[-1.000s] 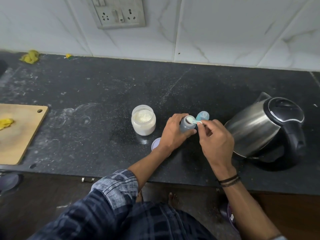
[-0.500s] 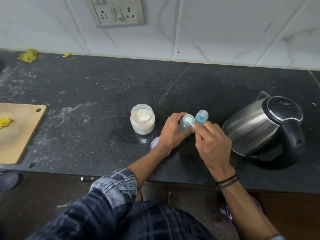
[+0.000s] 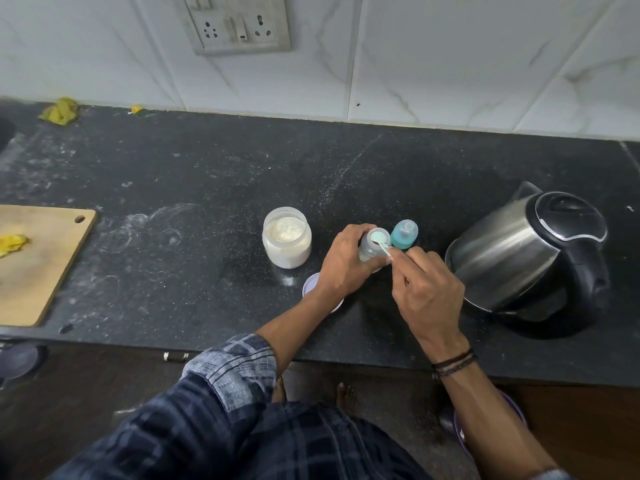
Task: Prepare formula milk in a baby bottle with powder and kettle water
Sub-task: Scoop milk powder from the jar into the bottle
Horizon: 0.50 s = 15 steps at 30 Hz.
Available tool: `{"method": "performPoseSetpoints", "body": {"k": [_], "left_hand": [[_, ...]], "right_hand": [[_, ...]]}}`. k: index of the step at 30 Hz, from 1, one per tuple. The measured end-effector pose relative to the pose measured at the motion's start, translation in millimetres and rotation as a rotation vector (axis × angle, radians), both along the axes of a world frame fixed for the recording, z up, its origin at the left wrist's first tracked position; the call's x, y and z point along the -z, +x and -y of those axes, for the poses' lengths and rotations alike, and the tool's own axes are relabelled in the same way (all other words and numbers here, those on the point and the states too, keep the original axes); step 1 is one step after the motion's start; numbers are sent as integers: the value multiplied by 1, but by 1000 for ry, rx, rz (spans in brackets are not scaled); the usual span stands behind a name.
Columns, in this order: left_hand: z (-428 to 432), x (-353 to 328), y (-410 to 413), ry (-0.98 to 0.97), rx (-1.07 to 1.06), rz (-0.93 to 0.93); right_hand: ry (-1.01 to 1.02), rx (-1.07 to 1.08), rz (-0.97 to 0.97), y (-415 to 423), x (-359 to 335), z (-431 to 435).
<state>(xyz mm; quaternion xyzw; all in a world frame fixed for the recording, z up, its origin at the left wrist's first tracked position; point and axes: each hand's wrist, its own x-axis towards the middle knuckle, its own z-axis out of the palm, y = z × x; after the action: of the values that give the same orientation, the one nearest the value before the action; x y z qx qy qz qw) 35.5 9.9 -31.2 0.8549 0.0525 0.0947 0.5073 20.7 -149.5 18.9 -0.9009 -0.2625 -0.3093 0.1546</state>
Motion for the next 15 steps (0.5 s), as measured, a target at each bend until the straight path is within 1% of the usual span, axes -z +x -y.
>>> {"method": "performPoseSetpoints", "body": {"k": [15], "left_hand": [[-1,-1,0,16,-5,-17]], "right_hand": [[-3,36,9,0,0,0]]}}
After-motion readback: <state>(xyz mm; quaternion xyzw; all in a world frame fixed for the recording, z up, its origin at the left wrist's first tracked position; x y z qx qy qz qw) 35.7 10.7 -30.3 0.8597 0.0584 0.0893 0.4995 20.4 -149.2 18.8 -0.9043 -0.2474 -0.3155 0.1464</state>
